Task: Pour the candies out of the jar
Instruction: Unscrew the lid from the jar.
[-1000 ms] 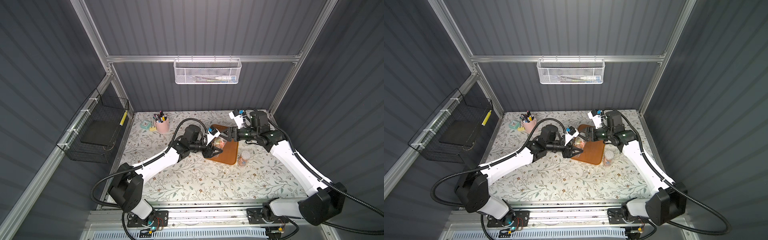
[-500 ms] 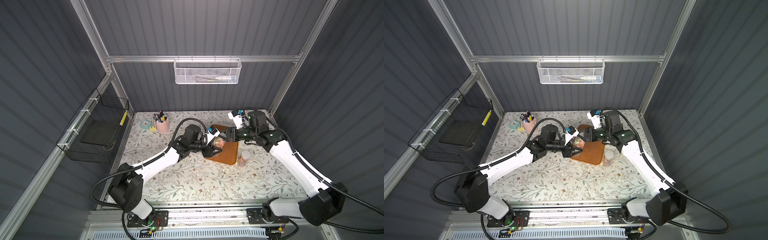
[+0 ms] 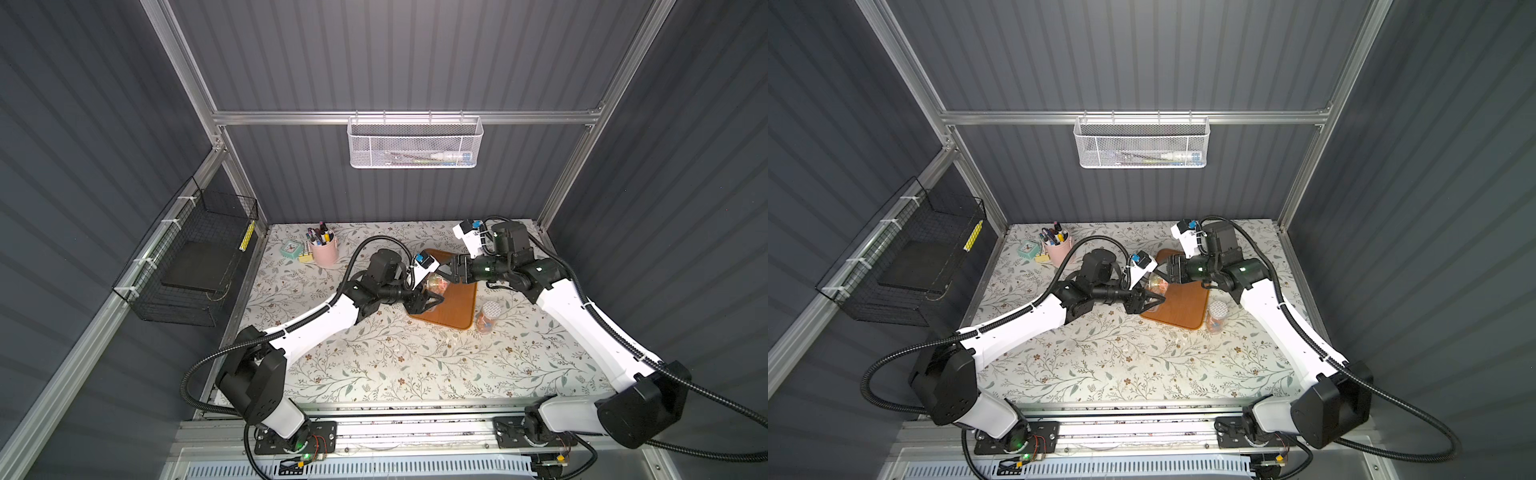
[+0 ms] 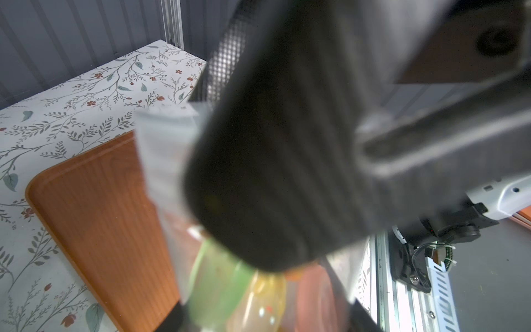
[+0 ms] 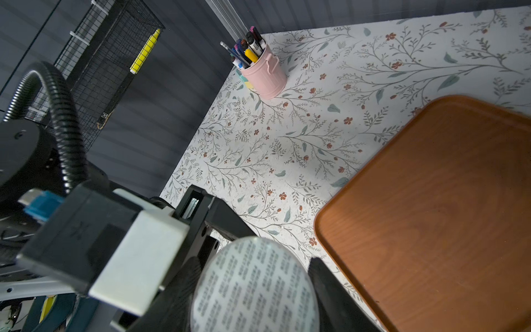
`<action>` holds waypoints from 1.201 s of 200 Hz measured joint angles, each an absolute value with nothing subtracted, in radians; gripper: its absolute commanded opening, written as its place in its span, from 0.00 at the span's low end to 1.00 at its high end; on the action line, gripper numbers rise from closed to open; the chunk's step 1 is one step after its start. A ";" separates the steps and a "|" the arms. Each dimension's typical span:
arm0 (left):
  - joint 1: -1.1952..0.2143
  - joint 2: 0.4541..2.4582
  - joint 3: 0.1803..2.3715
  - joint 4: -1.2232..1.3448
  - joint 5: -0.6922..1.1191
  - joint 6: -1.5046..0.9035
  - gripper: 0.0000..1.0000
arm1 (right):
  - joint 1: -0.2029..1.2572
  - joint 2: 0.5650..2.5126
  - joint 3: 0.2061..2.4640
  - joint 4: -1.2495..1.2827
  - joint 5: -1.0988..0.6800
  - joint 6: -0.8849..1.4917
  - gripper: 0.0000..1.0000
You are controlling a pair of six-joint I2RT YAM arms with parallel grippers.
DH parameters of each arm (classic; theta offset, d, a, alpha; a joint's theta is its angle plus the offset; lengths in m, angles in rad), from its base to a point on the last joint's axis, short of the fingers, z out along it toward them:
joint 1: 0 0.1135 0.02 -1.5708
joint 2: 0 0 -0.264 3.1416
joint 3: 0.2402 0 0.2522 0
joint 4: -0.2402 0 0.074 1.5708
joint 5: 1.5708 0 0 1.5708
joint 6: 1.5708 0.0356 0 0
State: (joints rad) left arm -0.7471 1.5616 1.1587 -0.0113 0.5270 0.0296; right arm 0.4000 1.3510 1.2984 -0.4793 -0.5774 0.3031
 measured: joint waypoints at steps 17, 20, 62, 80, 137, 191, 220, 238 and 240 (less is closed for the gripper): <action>-0.737 1.562 1.148 0.016 0.580 0.013 0.00 | 0.389 1.350 1.298 -0.473 -0.625 0.266 0.51; -0.733 1.562 1.146 0.022 0.596 0.011 0.00 | 0.386 1.350 1.297 -0.472 -0.636 0.260 0.51; -0.707 1.545 1.141 0.095 0.793 -0.023 0.00 | 0.347 1.319 1.286 -0.401 -0.874 0.130 0.51; -0.707 1.531 1.141 0.120 0.837 -0.031 0.00 | 0.345 1.306 1.297 -0.397 -0.928 0.083 0.51; -0.715 1.527 1.141 0.108 0.802 -0.017 0.00 | 0.355 1.298 1.307 -0.398 -0.915 0.072 0.81; -0.722 1.525 1.132 0.067 0.610 0.001 0.00 | 0.368 1.290 1.319 -0.474 -0.673 0.131 0.81; -0.728 1.524 1.130 0.059 0.535 0.010 0.00 | 0.390 1.282 1.320 -0.506 -0.573 0.157 0.79; -0.738 1.524 1.130 0.054 0.507 0.017 0.00 | 0.400 1.285 1.321 -0.511 -0.545 0.178 0.77; -0.739 1.524 1.130 0.052 0.504 0.019 0.00 | 0.401 1.285 1.321 -0.511 -0.543 0.181 0.77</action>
State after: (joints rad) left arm -0.7387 1.5242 1.1297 0.0525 0.5037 0.0189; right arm 0.4011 1.2850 1.3209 -0.5106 -0.5426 0.1810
